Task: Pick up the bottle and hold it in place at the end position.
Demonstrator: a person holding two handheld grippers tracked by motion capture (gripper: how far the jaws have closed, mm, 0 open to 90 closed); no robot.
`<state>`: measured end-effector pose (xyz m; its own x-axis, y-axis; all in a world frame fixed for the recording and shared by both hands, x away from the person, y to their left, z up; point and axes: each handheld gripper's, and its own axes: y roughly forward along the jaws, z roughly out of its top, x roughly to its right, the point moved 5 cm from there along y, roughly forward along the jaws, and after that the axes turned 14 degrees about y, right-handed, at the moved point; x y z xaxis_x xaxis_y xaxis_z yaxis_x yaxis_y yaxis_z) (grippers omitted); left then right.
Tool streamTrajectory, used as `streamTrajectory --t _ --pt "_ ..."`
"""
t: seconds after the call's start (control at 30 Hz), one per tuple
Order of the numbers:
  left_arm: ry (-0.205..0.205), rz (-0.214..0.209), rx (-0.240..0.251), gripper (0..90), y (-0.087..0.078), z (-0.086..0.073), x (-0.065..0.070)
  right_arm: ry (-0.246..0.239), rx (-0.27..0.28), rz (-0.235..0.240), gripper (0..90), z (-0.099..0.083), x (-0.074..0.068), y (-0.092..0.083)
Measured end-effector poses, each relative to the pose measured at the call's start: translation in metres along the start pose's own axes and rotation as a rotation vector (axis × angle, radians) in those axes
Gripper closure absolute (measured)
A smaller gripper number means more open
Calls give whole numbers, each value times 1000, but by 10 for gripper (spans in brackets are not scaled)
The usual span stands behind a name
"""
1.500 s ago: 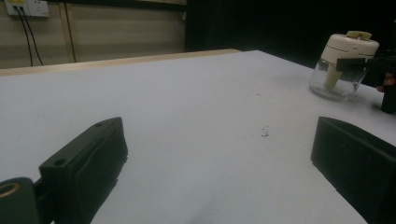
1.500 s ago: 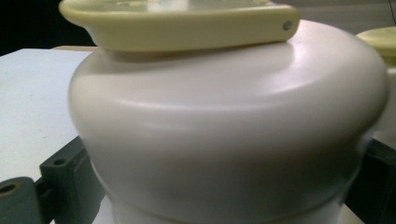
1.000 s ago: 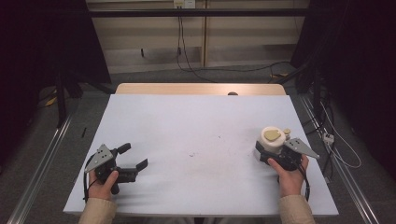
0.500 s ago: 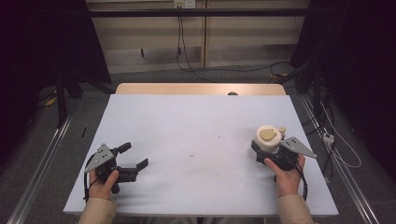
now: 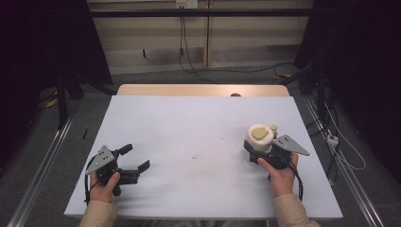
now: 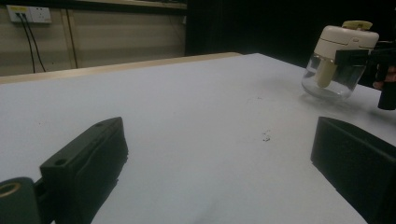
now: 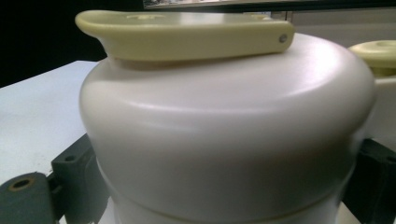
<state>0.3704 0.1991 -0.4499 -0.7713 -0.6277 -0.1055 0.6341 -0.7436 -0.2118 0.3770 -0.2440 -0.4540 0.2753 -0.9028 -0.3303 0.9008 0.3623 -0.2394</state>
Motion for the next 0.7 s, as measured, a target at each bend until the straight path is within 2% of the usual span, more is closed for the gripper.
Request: streamTrajectory --t 0.7 --pt "1 1 5 31 -3 0 0 -24 -38 84 73 -3 -32 22"
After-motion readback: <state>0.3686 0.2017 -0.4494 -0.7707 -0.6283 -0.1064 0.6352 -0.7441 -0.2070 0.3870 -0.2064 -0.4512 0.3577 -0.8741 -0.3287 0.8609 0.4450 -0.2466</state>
